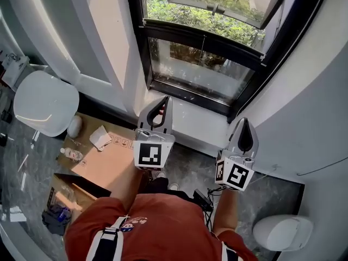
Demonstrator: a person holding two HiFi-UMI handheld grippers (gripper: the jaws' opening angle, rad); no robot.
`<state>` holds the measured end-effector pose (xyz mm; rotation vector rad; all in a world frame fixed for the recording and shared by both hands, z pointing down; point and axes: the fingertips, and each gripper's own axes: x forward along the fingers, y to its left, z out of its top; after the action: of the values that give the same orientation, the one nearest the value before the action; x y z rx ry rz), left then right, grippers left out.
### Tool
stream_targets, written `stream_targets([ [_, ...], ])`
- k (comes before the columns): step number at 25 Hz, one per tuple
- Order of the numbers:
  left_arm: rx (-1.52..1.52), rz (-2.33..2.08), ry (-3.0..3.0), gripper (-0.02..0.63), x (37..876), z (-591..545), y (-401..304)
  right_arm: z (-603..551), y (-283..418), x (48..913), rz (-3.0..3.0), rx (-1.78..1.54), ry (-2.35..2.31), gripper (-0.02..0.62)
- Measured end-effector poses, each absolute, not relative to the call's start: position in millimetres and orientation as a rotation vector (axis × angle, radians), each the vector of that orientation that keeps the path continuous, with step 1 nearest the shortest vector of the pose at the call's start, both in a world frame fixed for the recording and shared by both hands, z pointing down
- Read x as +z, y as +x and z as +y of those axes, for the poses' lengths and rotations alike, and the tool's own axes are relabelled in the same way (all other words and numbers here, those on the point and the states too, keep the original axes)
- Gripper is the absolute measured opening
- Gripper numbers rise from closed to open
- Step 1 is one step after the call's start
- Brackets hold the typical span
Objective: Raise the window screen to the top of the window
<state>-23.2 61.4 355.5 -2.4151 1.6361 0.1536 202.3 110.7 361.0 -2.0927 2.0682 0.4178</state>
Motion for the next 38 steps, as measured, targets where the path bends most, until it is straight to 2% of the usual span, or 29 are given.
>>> stream_targets([
  [16,0.197,1.603,-2.438,0.006,361,-38,-25,19,202,361,2.039,0.475,-2.124,0.011],
  [28,0.193,1.582,-2.492,0.006,366,-164,-56,-100,168,360,2.045,0.496,-2.175,0.011],
  [38,0.188,1.541,-2.559,0.006,371,-228,-67,-153,155,358,2.043,0.518,-2.247,0.011],
])
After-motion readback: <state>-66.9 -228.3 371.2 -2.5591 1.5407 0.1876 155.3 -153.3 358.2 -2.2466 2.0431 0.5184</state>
